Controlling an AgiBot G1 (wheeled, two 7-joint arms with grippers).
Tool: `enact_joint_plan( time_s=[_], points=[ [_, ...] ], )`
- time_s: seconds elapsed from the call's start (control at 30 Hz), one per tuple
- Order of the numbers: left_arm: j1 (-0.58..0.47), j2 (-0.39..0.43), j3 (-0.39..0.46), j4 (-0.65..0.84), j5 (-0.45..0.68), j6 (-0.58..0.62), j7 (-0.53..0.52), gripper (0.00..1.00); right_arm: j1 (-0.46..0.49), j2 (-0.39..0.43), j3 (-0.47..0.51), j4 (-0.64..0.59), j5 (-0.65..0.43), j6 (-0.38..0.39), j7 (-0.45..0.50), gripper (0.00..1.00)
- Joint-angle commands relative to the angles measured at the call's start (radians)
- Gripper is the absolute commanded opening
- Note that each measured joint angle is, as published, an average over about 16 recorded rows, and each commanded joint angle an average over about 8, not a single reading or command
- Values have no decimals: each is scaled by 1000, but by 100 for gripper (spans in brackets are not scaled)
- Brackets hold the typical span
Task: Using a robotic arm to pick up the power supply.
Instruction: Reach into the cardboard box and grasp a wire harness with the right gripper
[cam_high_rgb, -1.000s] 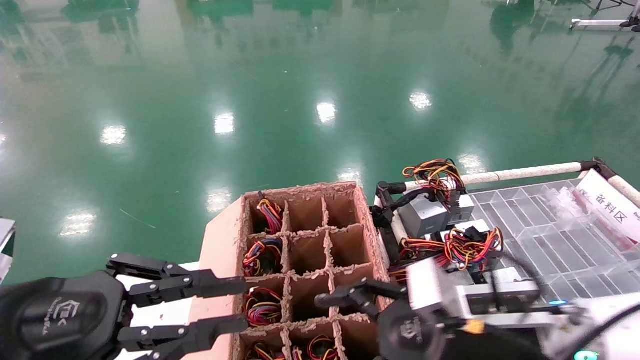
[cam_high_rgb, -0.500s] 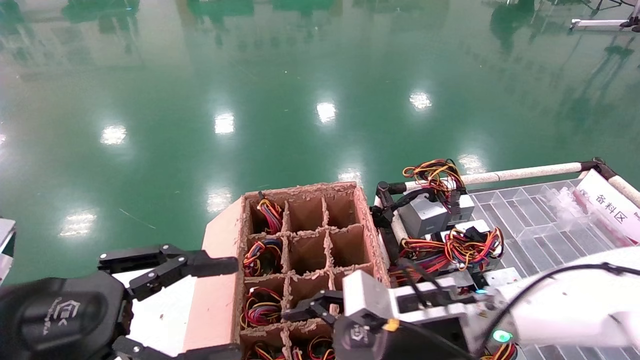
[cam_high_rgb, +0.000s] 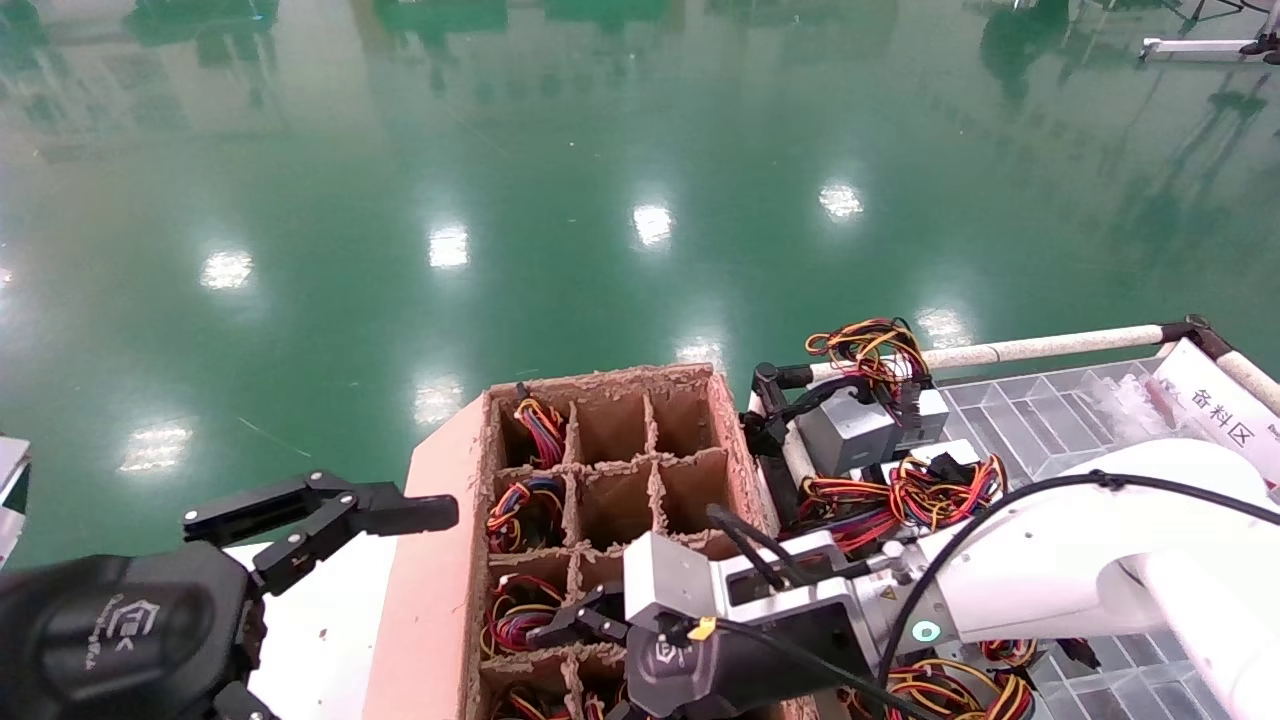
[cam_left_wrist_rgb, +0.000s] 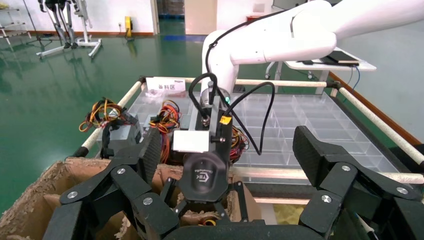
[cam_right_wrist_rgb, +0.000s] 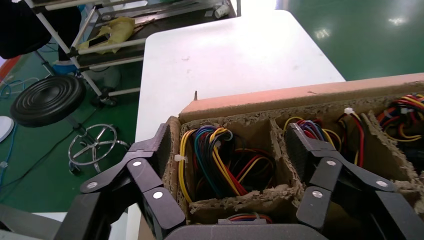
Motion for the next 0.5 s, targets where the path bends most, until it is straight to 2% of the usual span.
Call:
enact_joint_plan(
  time_s=[0.03, 0.5],
  points=[
    [0, 0, 0, 0, 0, 0, 0, 100, 12, -15, -14, -26, -5, -1, -8, 0],
    [0, 0, 0, 0, 0, 0, 0, 100, 46, -46, -72, -122, 4, 0, -44, 0]
  ],
)
